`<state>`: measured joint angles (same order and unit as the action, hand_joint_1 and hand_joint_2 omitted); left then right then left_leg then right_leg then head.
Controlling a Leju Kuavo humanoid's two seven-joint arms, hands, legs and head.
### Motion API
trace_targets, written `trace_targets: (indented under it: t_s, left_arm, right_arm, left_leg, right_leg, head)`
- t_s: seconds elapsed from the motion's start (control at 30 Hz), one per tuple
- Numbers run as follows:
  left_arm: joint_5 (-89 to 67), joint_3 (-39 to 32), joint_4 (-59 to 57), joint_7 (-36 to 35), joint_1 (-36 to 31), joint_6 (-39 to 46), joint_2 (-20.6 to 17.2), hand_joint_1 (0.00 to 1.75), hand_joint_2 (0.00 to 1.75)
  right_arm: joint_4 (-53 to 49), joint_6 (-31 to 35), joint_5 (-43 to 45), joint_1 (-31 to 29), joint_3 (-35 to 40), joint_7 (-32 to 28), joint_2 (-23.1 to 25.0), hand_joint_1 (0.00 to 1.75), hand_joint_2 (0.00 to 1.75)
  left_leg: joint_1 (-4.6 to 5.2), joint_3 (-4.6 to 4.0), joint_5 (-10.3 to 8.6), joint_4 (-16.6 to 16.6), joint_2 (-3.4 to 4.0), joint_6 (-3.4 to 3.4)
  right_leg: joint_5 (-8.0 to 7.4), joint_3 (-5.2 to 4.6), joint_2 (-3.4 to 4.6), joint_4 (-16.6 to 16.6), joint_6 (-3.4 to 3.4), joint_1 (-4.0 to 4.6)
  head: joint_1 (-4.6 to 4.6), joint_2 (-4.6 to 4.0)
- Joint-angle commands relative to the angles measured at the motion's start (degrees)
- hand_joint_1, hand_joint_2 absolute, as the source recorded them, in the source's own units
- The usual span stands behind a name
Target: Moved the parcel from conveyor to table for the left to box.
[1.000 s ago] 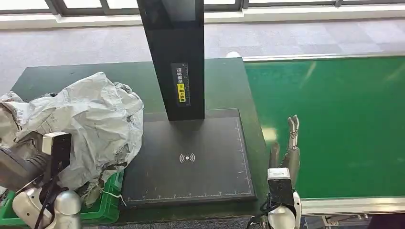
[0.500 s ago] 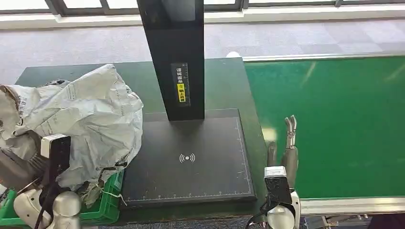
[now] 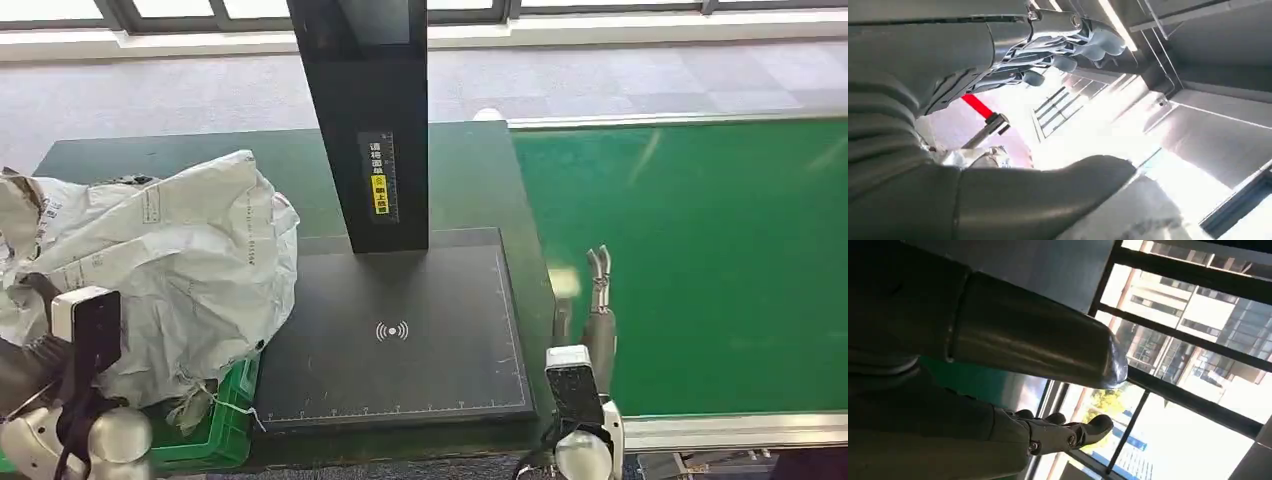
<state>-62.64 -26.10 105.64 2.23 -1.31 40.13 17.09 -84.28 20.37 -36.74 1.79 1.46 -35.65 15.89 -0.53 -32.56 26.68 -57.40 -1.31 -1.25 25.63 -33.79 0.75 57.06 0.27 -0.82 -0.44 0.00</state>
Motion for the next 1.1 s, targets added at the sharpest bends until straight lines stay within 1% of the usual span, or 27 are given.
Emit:
trace_targets:
  t_s: [0.03, 0.1, 0.13, 0.17, 0.2, 0.23, 0.33, 0.37, 0.4, 0.47, 0.53, 0.6, 0.63, 0.7, 0.73, 0.77, 0.8, 0.83, 0.87, 0.93, 0.97, 1.0, 1.03, 1.1]
  left_arm:
    - [-2.56, -2.62, 2.01, -1.9, 1.96, -0.13, 2.91, 0.0, 1.75]
    - [-3.39, -2.34, 2.18, -2.46, 2.05, -0.13, 2.91, 0.0, 1.75]
    - [-3.74, -2.26, 2.26, -2.67, 2.07, -0.13, 2.91, 0.0, 1.75]
    - [-3.99, -2.17, 2.13, -2.88, 2.07, -0.13, 2.91, 0.0, 1.75]
    - [-4.18, -2.12, 2.08, -3.0, 2.03, -0.13, 2.91, 0.0, 1.75]
    - [-4.97, -2.04, 2.34, -3.57, 2.16, -0.13, 2.91, 0.0, 1.75]
    - [-5.1, -2.23, 2.76, -3.74, 2.39, -0.13, 2.91, 0.0, 1.75]
    - [-5.34, -2.44, 3.06, -3.88, 2.39, -0.13, 2.91, 0.0, 1.75]
    - [-5.76, -2.58, 3.38, -4.1, 2.47, -0.13, 2.91, 0.0, 1.75]
    - [-7.49, -2.8, 4.59, -5.21, 2.99, -0.13, 2.91, 0.0, 1.75]
    - [-12.74, -2.77, 4.91, -8.85, 3.87, -0.13, 2.91, 0.0, 1.75]
    - [-13.15, -2.74, 4.41, -9.29, 3.98, -0.13, 2.91, 0.0, 1.75]
    - [-17.0, -2.3, 1.05, -12.65, 4.3, -0.13, 2.91, 0.0, 1.75]
    - [-17.27, -3.3, -2.08, -12.73, 3.39, -0.13, 2.91, 0.0, 1.75]
    - [-17.89, -3.88, -4.67, -12.79, 2.92, -0.13, 2.91, 0.0, 1.75]
    - [-17.5, -3.93, -5.39, -12.59, 2.56, -0.13, 2.91, 0.0, 1.75]
    - [-16.41, -4.41, -7.05, -11.55, 1.98, -0.13, 2.91, 0.0, 1.75]
    - [-13.24, -4.12, -9.59, -9.37, 1.51, -0.13, 2.91, 0.0, 1.75]
    - [-8.83, -3.33, -11.98, -6.07, 1.14, -0.13, 2.91, 0.0, 1.75]
    - [-6.39, -2.03, -14.6, -3.45, 0.74, -0.13, 2.91, 0.0, 1.75]
    - [-3.61, 0.5, -17.77, -1.14, 0.91, -1.17, 2.83, 0.0, 1.75]
    - [-1.23, 2.31, -19.26, 1.23, 0.97, -6.44, 2.22, 0.0, 1.75]
    - [-1.27, 2.35, -20.33, 1.33, 0.64, -6.28, 2.43, 0.0, 1.75]
    - [-3.55, 2.47, -21.66, 0.76, 0.98, -7.26, 1.9, 0.0, 1.75]
  right_arm:
    - [5.17, -0.38, -0.61, -6.04, -4.6, 0.58, 3.96, 0.0, 0.0]
    - [5.46, -0.4, -0.88, -6.14, -4.58, 0.75, 3.91, 0.0, 0.0]
    - [5.58, -0.42, -0.99, -6.15, -4.53, 0.8, 3.87, 0.0, 0.0]
    - [5.74, -0.43, -1.13, -6.18, -4.51, 0.88, 3.82, 0.0, 0.0]
    - [5.83, -0.43, -1.13, -6.18, -4.52, 0.88, 3.83, 0.0, 0.0]
    - [5.91, -0.4, -1.26, -6.15, -4.49, 0.9, 3.85, 0.0, 0.0]
    - [5.99, -0.39, -1.41, -6.19, -4.38, 0.94, 3.86, 0.0, 0.0]
    - [6.05, -0.43, -1.54, -6.26, -4.33, 1.01, 3.83, 0.0, 0.0]
    - [6.17, -0.49, -1.71, -6.34, -4.27, 1.14, 3.8, 0.0, 0.0]
    - [6.81, -0.64, -2.39, -6.72, -4.13, 1.66, 3.75, 0.0, 0.0]
    - [7.67, -0.77, -2.9, -7.46, -4.1, 1.98, 3.71, 0.0, 0.0]
    - [7.83, -0.8, -2.97, -7.63, -4.07, 2.03, 3.71, 0.0, 0.0]
    - [7.85, -0.68, -3.17, -7.67, -4.17, 2.15, 3.69, 0.0, 0.0]
    - [7.68, -0.66, -3.11, -7.63, -4.36, 2.21, 3.65, 0.0, 0.0]
    - [7.46, -0.67, -3.15, -7.4, -4.47, 2.23, 3.68, 0.0, 0.0]
    - [7.42, -0.66, -3.15, -7.38, -4.51, 2.23, 3.68, 0.0, 0.0]
    - [7.2, -0.77, -3.15, -7.19, -4.62, 2.61, 3.72, 0.0, 0.0]
    - [7.19, -0.73, -3.17, -7.07, -4.71, 2.58, 3.7, 0.0, 0.0]
    - [7.18, -0.73, -3.18, -6.93, -4.79, 2.52, 3.64, 0.0, 0.0]
    - [7.17, -0.74, -3.23, -6.65, -4.97, 2.39, 3.54, 0.0, 0.0]
    - [7.01, -0.64, -3.29, -6.37, -5.26, 2.29, 3.43, 0.0, 0.0]
    - [6.27, -0.45, -3.31, -5.71, -5.76, 2.28, 3.31, 0.0, 0.0]
    - [5.56, -0.54, -3.34, -5.16, -6.0, 1.98, 3.14, 0.0, 0.0]
    - [4.91, -0.78, -3.36, -4.76, -6.33, 1.74, 3.27, 0.0, 0.0]
  left_leg:
    - [0.03, 0.1, 0.03, 0.04, 0.45, 0.05]
    - [0.02, 0.06, 0.03, 0.01, 0.27, 0.03]
    - [0.02, 0.09, 0.03, 0.03, 0.4, 0.04]
    - [0.01, 0.06, 0.03, 0.01, 0.3, 0.03]
    - [0.02, 0.11, 0.04, 0.04, 0.43, 0.05]
    - [0.03, 0.07, 0.03, 0.02, 0.3, 0.03]
    - [0.01, 0.11, 0.04, 0.03, 0.4, 0.04]
    - [0.02, 0.08, 0.03, 0.02, 0.32, 0.04]
    - [0.01, 0.12, 0.04, 0.03, 0.42, 0.05]
    - [0.01, 0.16, 0.03, 0.08, 0.51, 0.06]
    - [0.0, 0.13, 0.05, 0.04, 0.49, 0.05]
    - [0.0, 0.11, 0.05, 0.03, 0.48, 0.04]
    - [0.0, 0.15, 0.05, 0.07, 0.51, 0.05]
    - [0.05, 0.2, 0.0, 0.14, 0.42, 0.05]
    - [0.09, 0.14, -0.02, 0.11, 0.2, 0.04]
    - [0.07, 0.19, -0.01, 0.14, 0.3, 0.04]
    - [0.09, 0.17, -0.03, 0.15, 0.22, 0.04]
    - [0.09, 0.24, -0.03, 0.19, 0.32, 0.05]
    - [0.08, 0.17, -0.02, 0.12, 0.19, 0.04]
    - [0.08, 0.14, -0.03, 0.1, 0.12, 0.03]
    - [0.07, 0.23, -0.09, 0.23, 0.14, 0.05]
    - [0.07, 0.26, -0.09, 0.25, 0.17, 0.06]
    - [0.1, 0.22, -0.1, 0.21, -0.03, 0.06]
    - [0.07, 0.24, -0.1, 0.19, -0.08, 0.06]
  right_leg:
    - [-0.07, -0.02, 0.27, -0.03, -0.03, 0.0]
    - [-0.04, -0.02, 0.18, 0.0, -0.01, -0.01]
    - [-0.07, -0.03, 0.24, -0.02, -0.03, 0.0]
    - [-0.05, -0.02, 0.19, -0.02, -0.02, 0.01]
    - [-0.07, -0.01, 0.25, -0.04, -0.03, 0.01]
    - [-0.05, -0.02, 0.18, -0.01, -0.01, -0.01]
    - [-0.06, -0.01, 0.22, -0.04, -0.03, 0.02]
    - [-0.04, -0.01, 0.18, -0.02, -0.02, 0.0]
    - [-0.06, 0.0, 0.23, -0.03, -0.04, 0.01]
    - [-0.09, 0.03, 0.26, -0.09, -0.05, 0.02]
    - [-0.08, -0.01, 0.28, -0.05, -0.04, 0.04]
    - [-0.08, -0.03, 0.3, -0.05, -0.03, 0.03]
    - [-0.09, 0.02, 0.29, -0.09, -0.04, 0.04]
    - [-0.08, 0.07, 0.22, -0.11, -0.03, -0.02]
    - [-0.03, 0.05, 0.07, -0.05, -0.01, -0.08]
    - [-0.06, 0.08, 0.13, -0.09, -0.02, -0.04]
    - [-0.05, 0.07, 0.07, -0.08, -0.01, -0.07]
    - [-0.08, 0.11, 0.12, -0.13, -0.03, -0.06]
    - [-0.03, 0.07, 0.06, -0.06, -0.01, -0.07]
    - [-0.02, 0.05, -0.01, -0.05, -0.01, -0.06]
    - [-0.08, 0.16, -0.07, -0.19, -0.04, -0.04]
    - [-0.09, 0.18, -0.07, -0.22, -0.04, -0.03]
    - [-0.03, 0.17, -0.21, -0.16, -0.01, -0.08]
    - [-0.02, 0.19, -0.29, -0.18, -0.02, -0.04]
  head:
    - [0.02, 0.0]
    - [0.0, 0.0]
    - [0.02, 0.0]
    - [0.0, 0.0]
    - [0.0, 0.0]
    - [0.0, 0.0]
    - [0.0, 0.0]
    - [0.0, 0.0]
    - [0.02, 0.0]
    - [0.02, 0.0]
    - [0.0, 0.0]
    - [0.02, 0.0]
    - [0.0, 0.0]
    - [0.02, 0.0]
    - [0.0, 0.0]
    - [0.0, 0.0]
    - [0.0, 0.0]
    - [0.0, 0.0]
    - [0.0, 0.0]
    - [0.0, 0.0]
    - [0.0, 0.0]
    - [0.0, 0.0]
    - [0.0, 0.0]
    - [0.0, 0.0]
